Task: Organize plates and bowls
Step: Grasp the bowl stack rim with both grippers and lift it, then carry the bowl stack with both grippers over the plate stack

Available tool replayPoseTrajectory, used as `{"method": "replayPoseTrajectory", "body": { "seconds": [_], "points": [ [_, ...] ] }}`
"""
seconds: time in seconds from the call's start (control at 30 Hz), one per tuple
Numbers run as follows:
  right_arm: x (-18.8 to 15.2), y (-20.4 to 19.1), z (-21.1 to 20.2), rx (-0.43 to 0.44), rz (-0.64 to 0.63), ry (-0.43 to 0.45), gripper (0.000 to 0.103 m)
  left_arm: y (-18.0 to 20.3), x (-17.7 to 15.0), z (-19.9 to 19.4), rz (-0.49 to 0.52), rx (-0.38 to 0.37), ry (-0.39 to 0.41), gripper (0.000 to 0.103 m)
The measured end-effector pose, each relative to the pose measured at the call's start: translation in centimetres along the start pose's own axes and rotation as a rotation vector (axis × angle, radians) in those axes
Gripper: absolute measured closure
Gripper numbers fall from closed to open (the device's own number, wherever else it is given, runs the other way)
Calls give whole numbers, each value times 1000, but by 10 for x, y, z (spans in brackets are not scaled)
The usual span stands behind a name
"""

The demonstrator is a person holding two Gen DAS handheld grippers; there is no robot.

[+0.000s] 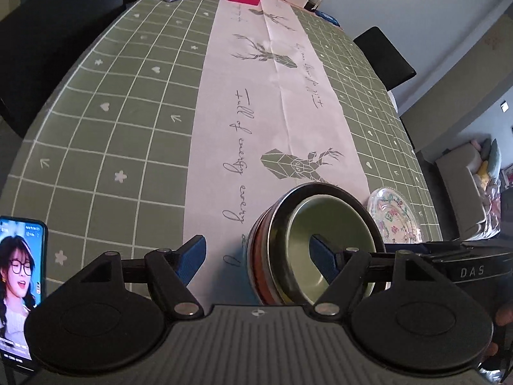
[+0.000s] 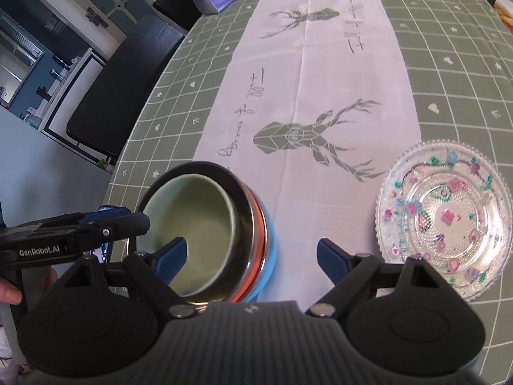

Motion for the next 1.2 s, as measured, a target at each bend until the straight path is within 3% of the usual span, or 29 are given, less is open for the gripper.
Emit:
{"method": "replayPoseTrajectory", "body": {
  "seconds": [0.4,0.67,0.83,1.0,1.2],
  "points": [
    [-8,7,34,-38,2,-124,23,6,-26,34,4,-94,-150,18],
    [-5,8,48,-13,39,-179,33,6,-28,44,-91,-180,-195,31],
    [-2,8,54,21,97,-194,35,7,-29,44,-128,-159,-180,45],
    [1,2,58,51,121,-198,44,10,-28,39,-124,-100,-166,47],
    [0,2,59,65,144,-199,45,8,-28,39,-152,-92,-165,48]
  ]
}}
Point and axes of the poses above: each gripper's, at about its wrist camera, not at the fingertips, and z roughly the way its jaws point, y to its right, x to its top, the point moved 10 cm from there along z, roughly the way its jaws point, and after that the axes turned 13 degrees about z, right-handed, at the moved point
